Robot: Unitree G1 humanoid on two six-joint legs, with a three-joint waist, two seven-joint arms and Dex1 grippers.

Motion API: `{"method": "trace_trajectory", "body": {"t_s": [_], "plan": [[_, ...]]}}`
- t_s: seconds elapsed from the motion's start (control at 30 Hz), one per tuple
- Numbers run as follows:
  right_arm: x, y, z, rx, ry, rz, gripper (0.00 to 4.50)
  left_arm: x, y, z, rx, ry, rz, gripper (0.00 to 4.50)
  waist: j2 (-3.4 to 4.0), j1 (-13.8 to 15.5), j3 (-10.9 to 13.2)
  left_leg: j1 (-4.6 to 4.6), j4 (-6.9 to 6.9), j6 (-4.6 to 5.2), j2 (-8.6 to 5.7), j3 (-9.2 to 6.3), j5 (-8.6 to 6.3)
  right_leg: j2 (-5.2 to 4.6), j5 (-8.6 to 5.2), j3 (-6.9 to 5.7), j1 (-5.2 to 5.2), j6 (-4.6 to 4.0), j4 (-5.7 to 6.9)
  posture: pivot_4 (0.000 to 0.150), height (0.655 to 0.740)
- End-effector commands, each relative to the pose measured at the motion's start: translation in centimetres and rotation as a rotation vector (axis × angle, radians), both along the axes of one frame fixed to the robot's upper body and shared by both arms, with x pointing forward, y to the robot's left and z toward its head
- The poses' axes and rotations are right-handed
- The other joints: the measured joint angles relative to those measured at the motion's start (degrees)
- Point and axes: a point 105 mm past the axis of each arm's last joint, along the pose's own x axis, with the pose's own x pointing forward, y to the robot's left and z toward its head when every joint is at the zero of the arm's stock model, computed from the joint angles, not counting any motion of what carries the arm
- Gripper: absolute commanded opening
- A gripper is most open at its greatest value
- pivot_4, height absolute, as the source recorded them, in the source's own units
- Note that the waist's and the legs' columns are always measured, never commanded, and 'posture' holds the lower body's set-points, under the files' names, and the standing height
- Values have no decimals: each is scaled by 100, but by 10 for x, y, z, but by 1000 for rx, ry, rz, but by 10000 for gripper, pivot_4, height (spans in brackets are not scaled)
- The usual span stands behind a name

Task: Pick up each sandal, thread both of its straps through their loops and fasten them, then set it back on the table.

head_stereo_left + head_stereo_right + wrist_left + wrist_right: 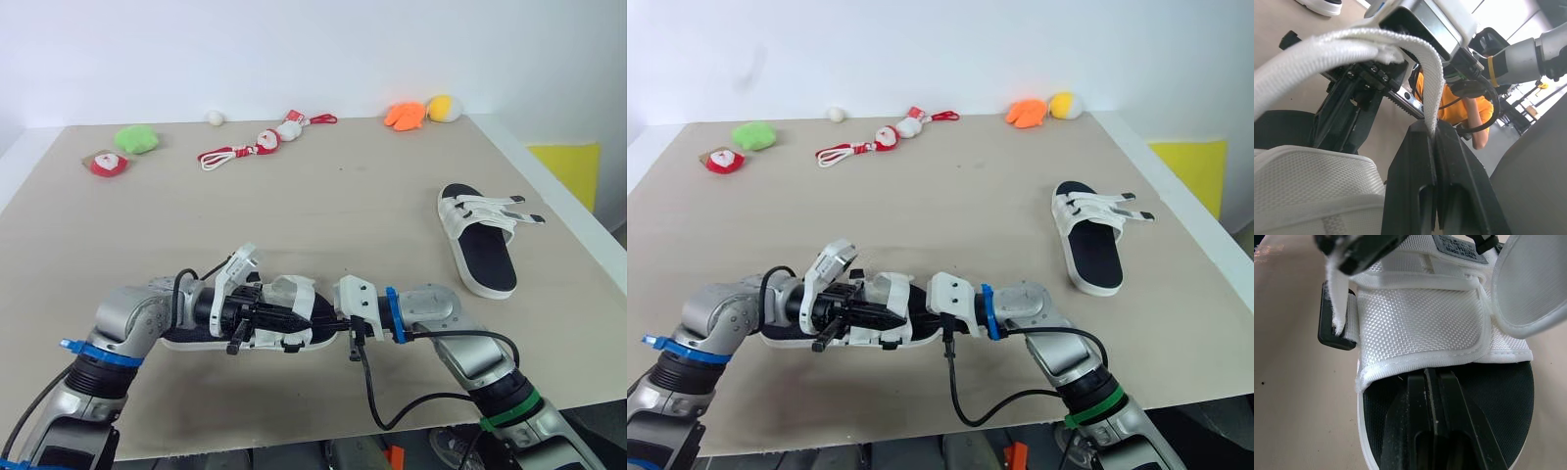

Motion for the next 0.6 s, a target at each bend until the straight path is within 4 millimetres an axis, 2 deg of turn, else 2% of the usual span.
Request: {"method": "trace_trajectory", "body": {"t_s": [0.03,0.1,0.3,0.6], "plan": [[2,-5,-13,-48,34,-28,0,-2,-3,-12,62,-57,12,304,0,0,0,0,0,0,0,0,0,0,0,0,0,0,0,1500,7400],[2,-5,-13,-48,34,-27,0,0,-3,-19,101,-113,29,304,0,3,0,0,1,0,0,0,0,0,0,0,1,0,0,1500,7400],[3,-5,-13,-47,36,-30,0,10,-1,-17,99,-159,68,304,0,10,-1,0,10,3,-3,0,2,-1,3,4,5,2,0,1500,7400],[3,-5,-13,-46,36,-32,0,7,5,-26,167,-216,60,304,4,10,-3,1,10,5,-3,0,4,0,4,5,6,3,0,1500,7400]]}}
